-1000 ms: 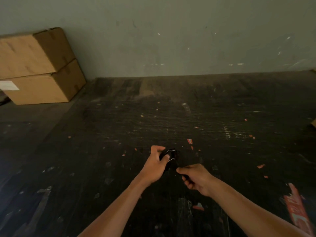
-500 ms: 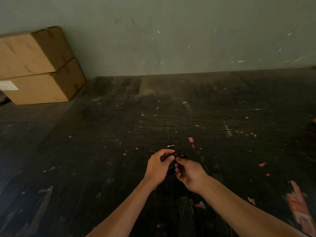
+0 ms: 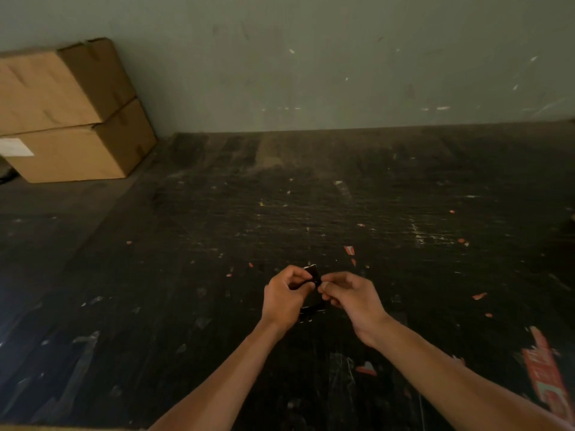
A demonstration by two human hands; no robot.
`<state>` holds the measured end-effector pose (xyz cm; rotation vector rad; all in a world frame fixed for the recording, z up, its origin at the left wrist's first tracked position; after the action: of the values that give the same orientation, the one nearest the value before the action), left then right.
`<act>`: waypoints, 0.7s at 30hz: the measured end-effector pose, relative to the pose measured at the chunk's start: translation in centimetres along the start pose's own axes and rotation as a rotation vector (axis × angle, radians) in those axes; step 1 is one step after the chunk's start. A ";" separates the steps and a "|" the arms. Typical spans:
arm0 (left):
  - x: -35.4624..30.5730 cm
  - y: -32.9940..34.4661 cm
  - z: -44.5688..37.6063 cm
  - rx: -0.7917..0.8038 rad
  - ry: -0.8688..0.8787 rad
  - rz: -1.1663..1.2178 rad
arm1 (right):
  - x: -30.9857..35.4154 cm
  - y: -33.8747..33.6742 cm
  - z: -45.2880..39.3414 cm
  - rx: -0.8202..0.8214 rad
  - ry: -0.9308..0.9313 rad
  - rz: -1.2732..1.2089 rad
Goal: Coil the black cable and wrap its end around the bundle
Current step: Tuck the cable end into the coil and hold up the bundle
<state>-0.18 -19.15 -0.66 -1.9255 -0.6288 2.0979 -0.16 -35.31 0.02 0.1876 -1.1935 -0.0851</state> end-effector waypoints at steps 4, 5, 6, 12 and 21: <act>-0.1 0.2 0.1 0.034 0.013 -0.012 | 0.6 0.2 0.0 0.084 -0.094 0.098; -0.2 0.2 0.2 0.042 0.021 -0.021 | 0.9 0.0 0.0 0.080 -0.154 0.195; -0.4 0.3 0.2 0.053 0.033 -0.039 | 1.4 -0.1 0.1 0.072 -0.225 0.322; -1.4 0.9 0.8 0.103 0.098 -0.152 | 3.4 1.3 0.8 0.155 -0.610 0.878; -1.7 1.4 1.7 0.199 0.118 -0.162 | 3.4 0.8 0.8 0.234 -0.637 0.923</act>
<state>-1.50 -21.44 0.28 -1.8093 -0.5117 1.8581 0.27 -35.18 3.55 -0.2193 -1.8193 0.8625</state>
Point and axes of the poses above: each hand's wrist, its own z-axis away from the middle knuckle, its own y-axis out of the palm, x = y × z, the point moved 8 cm from there along -z, towards the middle knuckle, and after that the axes turned 10 degrees about -z, right-handed, at the moved point
